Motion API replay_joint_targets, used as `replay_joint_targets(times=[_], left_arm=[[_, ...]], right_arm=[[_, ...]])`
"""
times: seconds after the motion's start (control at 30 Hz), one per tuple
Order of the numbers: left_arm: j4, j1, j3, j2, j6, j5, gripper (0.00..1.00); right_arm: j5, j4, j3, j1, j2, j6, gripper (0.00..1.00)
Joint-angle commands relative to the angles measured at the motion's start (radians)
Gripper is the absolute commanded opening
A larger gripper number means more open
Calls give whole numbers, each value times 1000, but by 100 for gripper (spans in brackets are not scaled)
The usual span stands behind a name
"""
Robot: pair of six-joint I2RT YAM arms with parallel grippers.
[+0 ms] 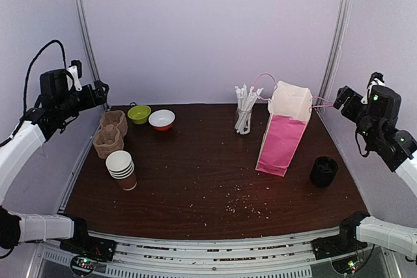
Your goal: Pack the takeout coffee
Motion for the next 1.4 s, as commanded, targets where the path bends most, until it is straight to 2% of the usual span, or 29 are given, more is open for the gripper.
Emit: replay_joint_targets(times=[0.0,0.1,0.27,0.37,0.53,0.8,1.0,1.1,1.23,1.37], left_arm=[[110,12,-58,-65,-67,-65,98],[133,13,-63,-83,-77,7,98],[172,11,-43,-35,-40,309,98],[167,-12,-7,22,-13,352,98],[126,-89,64,124,10,334,98],[115,-255,-5,114,59,269,98],[96,-272,-66,78,38,261,98],[33,-311,-48,59,38,232,98],[-98,-401,-6,35,18,128,98],[-251,-414,6,10,-68,49,98]], right_arm=[[-92,73,14,-7,-49,-67,100],[-149,-17,94,-6,-37,-77,100],[-239,-197,275,-5,31,-40,97],[-275,-361,402,-5,110,20,96],[-333,-523,493,-6,239,99,92],[-418,-606,496,27,307,196,83],[-400,-661,486,61,283,204,80],[-389,-683,461,114,256,204,79],[-404,-669,420,207,211,214,78],[-401,-622,419,338,198,236,76]])
